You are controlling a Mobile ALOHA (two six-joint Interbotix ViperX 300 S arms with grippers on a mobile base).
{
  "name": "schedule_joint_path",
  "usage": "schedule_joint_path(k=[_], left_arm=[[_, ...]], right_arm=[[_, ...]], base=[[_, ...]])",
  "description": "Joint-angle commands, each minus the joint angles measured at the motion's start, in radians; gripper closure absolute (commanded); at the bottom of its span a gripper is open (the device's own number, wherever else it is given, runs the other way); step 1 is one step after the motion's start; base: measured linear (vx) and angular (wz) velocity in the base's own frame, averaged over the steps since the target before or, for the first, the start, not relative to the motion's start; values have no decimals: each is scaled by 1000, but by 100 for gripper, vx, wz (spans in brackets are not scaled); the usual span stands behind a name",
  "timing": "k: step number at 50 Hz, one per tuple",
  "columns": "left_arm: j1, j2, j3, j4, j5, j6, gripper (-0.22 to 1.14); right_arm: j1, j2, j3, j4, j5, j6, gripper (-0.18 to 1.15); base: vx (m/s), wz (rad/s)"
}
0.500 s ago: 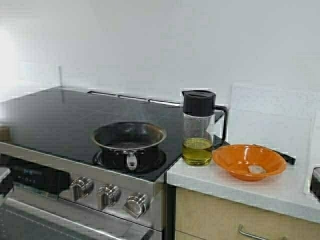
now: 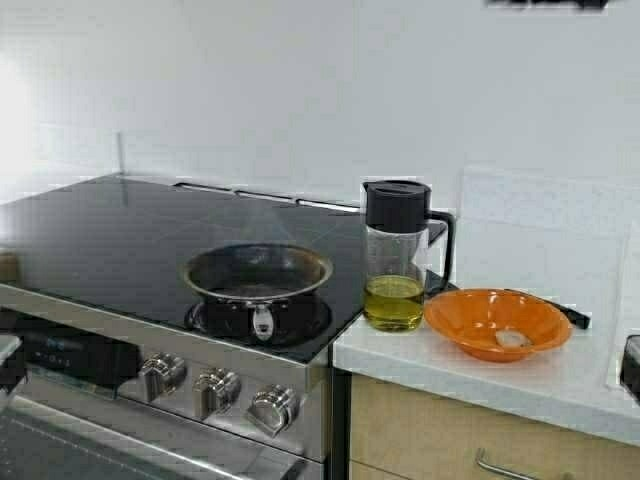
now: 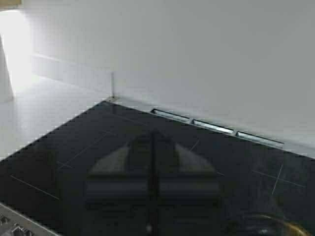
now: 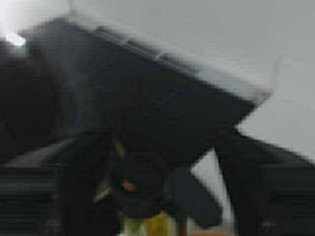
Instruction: Add oil to the pan and cook the shrimp and serve it
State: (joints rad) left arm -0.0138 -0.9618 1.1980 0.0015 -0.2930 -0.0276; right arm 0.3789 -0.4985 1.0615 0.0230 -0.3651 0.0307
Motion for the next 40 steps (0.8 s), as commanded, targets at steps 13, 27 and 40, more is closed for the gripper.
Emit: schedule_joint_path(k=[13,27,40], left_arm=[[0,5,-9,0,-5,-9,89],[2,3,-2,0,-5,-15,89],[0,2,3,0,-5,-17,89]], right_arm=[[222,431,72,431,-402,-12,-4],[388,733,48,761,-669,-80,-4],[391,919,-28,762,-721,-49,-4]], base=[[0,0],[0,0],[0,0]])
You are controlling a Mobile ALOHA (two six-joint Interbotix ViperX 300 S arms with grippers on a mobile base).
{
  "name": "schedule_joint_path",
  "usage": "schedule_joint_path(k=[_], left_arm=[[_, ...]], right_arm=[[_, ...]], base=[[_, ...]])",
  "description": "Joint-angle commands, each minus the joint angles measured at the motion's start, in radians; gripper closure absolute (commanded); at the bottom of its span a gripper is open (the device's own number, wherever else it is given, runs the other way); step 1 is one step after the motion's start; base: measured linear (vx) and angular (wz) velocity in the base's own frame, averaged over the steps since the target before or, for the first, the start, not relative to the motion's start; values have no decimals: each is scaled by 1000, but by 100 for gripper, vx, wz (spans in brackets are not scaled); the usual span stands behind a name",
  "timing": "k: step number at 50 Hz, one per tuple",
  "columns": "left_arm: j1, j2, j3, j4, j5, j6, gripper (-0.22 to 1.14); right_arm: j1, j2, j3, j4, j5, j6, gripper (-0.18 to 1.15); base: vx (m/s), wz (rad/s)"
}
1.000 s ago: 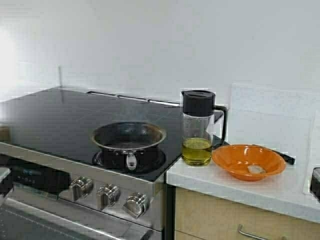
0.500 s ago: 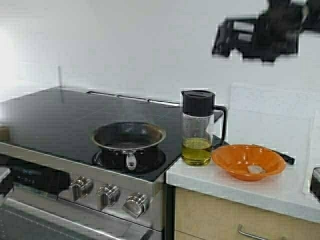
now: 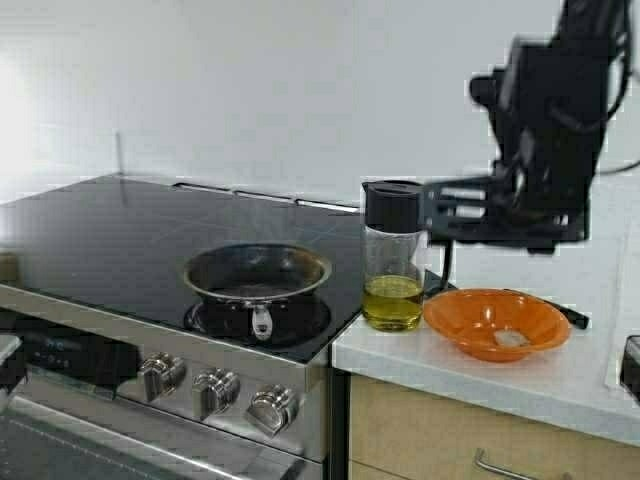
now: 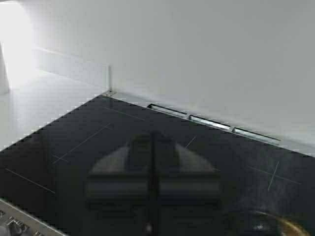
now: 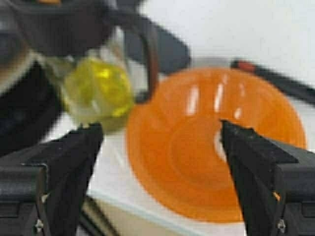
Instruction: Add oil to the pan and cook the shrimp and serve it
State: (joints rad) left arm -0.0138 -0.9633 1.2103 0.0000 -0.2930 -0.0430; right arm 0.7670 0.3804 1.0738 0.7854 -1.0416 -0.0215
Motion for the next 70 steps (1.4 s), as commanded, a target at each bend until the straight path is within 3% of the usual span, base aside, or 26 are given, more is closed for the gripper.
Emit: schedule_joint_path(k=[1,11,18,47,70], left_arm=[[0,5,-8,2,-5,-2,89],[2,5,-2,0,-5,-3,89],[0,5,0,0,-5,-3,89],[0,5,2,-2,-5,-3,89],[0,5,3,0,-5,-2,89]], right_arm=[[2,48,-49,0,-49,3,-4],[-67,146,-130,-8,-52,-2,-4],[-106,201,-184,-84,-52,3,-3],[-276,285,-360,-249,60,-3,-4],[-314,364,-502,-279,100,-43,0]], base=[[0,0],[0,0],[0,0],[0,0],[0,0]])
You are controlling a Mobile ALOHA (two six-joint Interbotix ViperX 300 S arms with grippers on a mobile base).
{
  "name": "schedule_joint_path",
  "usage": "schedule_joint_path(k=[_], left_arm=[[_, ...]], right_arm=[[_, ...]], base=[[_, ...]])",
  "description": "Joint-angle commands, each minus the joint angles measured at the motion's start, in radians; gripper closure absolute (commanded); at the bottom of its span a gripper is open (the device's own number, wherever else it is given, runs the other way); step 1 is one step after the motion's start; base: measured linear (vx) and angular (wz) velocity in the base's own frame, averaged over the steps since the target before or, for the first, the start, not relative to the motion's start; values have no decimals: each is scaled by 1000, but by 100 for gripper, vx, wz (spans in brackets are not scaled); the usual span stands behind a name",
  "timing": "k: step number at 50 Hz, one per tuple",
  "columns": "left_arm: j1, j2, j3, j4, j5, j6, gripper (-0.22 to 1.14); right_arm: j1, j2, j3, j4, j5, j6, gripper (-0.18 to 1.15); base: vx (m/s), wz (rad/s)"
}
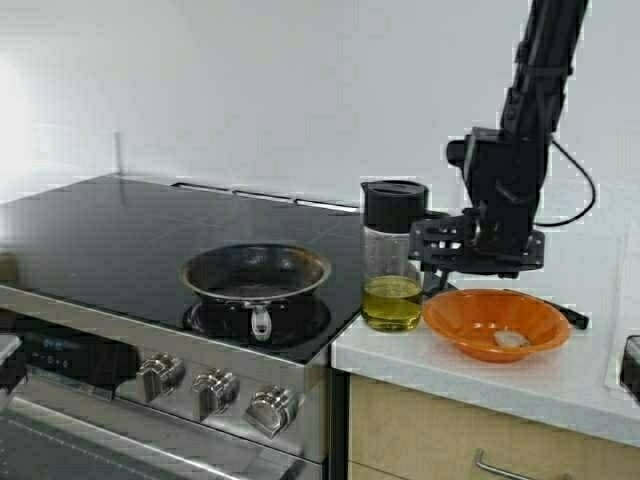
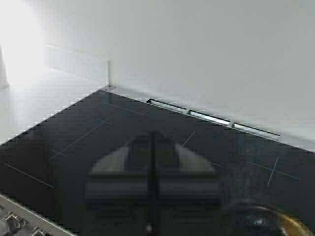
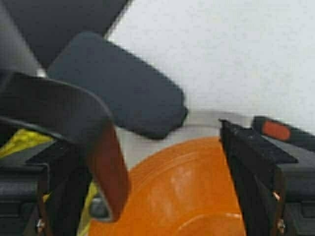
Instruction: Add oil to the pan and cook the shrimp and serve it
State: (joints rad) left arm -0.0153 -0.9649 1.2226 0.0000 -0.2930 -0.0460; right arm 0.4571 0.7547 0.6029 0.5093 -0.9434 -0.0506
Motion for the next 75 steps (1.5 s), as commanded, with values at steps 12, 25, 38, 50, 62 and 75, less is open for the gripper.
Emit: schedule_joint_path(k=[12,25,38,50,62,75], left_arm=[[2,8,-9,0,-5,2,89],[2,8,-9,0,-5,2,89],[2,8,-8,0,-5,0,89],[2,6,-8,-2,-3,0,89],[2,3,-12,-2,20,-6,89],[2,2,-14,-2,31,-20,89]], right_arm=[[-5,-15,-66,2,2,-20,87],[8,-89,-112,58,80,-81,85],[63,-181,-213,296,147,-482,88],[133,-189,-359,466,169,-838,88],[186,-161,-499,666,170,-1247,88],[230,-87,-640,769,138,-1651,88]], base=[[0,0],[0,0],[0,0],[0,0],[0,0],[0,0]])
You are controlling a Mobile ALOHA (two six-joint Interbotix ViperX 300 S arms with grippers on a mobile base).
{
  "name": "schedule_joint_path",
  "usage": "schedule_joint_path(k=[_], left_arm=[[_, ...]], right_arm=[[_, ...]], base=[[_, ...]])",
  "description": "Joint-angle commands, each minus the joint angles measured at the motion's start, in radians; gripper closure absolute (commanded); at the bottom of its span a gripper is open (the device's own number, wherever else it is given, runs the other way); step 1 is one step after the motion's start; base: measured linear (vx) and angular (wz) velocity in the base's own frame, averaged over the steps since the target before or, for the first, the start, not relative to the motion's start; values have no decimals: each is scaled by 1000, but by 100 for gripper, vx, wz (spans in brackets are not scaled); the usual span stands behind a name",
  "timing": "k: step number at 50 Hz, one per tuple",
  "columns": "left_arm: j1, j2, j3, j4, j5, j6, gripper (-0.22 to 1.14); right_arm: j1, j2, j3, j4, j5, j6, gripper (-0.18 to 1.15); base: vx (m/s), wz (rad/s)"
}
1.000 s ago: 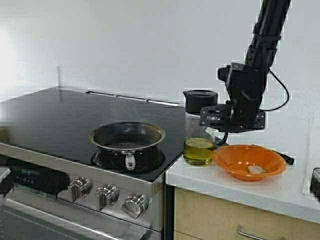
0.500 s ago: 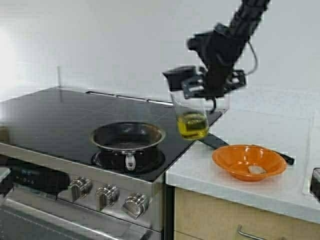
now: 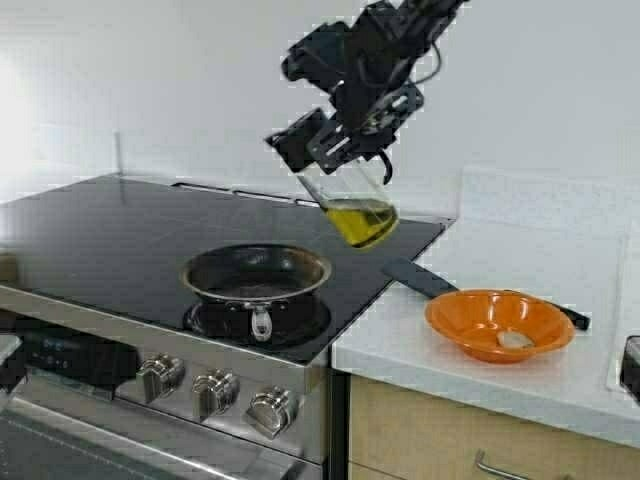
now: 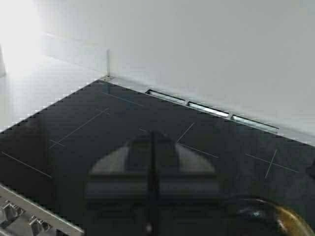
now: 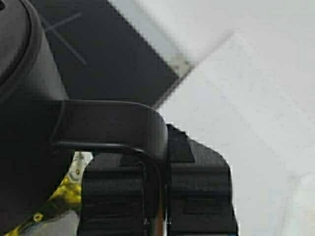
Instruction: Add oil to the pan and cook the shrimp and serve it
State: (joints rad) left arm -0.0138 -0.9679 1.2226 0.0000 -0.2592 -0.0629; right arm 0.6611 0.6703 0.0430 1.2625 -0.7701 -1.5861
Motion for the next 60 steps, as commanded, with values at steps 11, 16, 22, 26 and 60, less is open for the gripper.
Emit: schedule_joint_path(k=[11,16,22,26,60], left_arm=[[0,5,-14,-2,-3,-5,89],[0,5,-15,-2,-3,-5,89],[0,5,-15,-2,-3,-5,89],[0,5,-15,-2,-3,-5,89],[0,5,-11,-2,-3,-6,89]], right_arm=[[43,67,-155,18,-75,-351,89],[43,97,-186,17,-83,-425,89],[43,120,-213,8,-91,-517,89],[43,129,-229,2,-91,-581,89],[51,204,-296,-193,-104,-724,89]], base=[[0,0],[0,0],[0,0],[0,0],[0,0]])
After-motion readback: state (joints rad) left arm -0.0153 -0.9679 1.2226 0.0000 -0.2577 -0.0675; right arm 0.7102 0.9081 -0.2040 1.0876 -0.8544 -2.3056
